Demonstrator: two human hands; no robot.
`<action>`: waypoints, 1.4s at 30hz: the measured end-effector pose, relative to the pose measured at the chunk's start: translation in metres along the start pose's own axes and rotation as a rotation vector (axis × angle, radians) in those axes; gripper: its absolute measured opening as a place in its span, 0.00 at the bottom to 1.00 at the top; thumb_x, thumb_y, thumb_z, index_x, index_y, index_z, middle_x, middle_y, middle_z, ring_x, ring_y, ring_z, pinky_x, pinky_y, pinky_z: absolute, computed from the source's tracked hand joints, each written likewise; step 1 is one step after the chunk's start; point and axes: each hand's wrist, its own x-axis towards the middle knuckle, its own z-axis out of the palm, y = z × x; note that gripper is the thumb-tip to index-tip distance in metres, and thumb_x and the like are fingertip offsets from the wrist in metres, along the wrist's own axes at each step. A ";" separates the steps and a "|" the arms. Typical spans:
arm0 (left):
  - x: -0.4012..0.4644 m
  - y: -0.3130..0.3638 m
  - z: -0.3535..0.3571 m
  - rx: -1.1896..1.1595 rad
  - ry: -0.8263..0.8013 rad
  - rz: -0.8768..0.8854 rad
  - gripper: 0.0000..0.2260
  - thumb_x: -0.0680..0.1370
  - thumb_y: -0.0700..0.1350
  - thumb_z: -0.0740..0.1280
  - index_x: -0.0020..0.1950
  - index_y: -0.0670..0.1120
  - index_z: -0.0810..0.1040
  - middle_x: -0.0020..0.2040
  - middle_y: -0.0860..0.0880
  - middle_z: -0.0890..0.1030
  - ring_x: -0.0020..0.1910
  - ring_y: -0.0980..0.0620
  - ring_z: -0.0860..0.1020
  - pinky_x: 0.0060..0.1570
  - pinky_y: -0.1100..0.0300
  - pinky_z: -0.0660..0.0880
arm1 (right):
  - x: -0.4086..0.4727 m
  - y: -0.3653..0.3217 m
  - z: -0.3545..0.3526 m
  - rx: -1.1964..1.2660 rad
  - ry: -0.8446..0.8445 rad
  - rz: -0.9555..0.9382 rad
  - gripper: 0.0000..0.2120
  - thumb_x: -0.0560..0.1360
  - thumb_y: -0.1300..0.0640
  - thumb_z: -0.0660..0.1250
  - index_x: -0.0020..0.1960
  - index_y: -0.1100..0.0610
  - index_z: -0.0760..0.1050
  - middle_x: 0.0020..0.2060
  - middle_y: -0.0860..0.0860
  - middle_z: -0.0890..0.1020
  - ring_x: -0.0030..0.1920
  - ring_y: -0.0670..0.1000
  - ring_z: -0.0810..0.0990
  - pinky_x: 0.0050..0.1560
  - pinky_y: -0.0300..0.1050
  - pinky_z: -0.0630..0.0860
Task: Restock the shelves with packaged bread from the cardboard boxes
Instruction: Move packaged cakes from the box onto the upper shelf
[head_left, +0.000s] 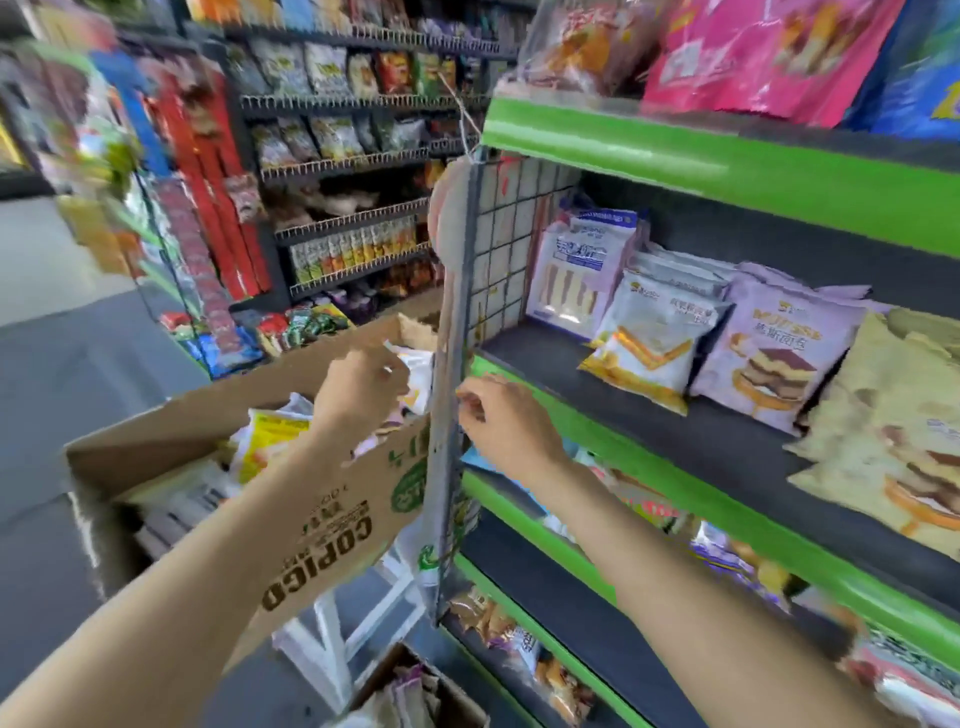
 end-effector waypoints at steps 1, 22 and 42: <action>0.006 -0.018 -0.004 0.029 0.018 -0.038 0.10 0.77 0.38 0.62 0.51 0.39 0.81 0.45 0.39 0.82 0.42 0.43 0.78 0.43 0.55 0.72 | 0.010 -0.007 0.014 0.002 -0.052 -0.022 0.08 0.77 0.58 0.60 0.50 0.57 0.76 0.48 0.55 0.79 0.50 0.59 0.77 0.40 0.48 0.69; 0.055 -0.271 0.016 0.388 -0.480 -0.806 0.57 0.66 0.61 0.75 0.77 0.49 0.35 0.77 0.37 0.43 0.76 0.36 0.46 0.71 0.42 0.55 | 0.182 -0.048 0.297 0.860 -0.989 0.846 0.22 0.73 0.54 0.70 0.63 0.57 0.68 0.57 0.53 0.70 0.55 0.51 0.74 0.59 0.42 0.71; 0.054 -0.190 -0.077 0.168 0.392 -0.506 0.11 0.78 0.42 0.59 0.36 0.45 0.70 0.35 0.46 0.73 0.34 0.45 0.71 0.33 0.57 0.69 | 0.160 -0.084 0.219 0.974 -0.395 0.152 0.13 0.77 0.54 0.66 0.58 0.58 0.73 0.38 0.42 0.75 0.44 0.42 0.75 0.43 0.35 0.70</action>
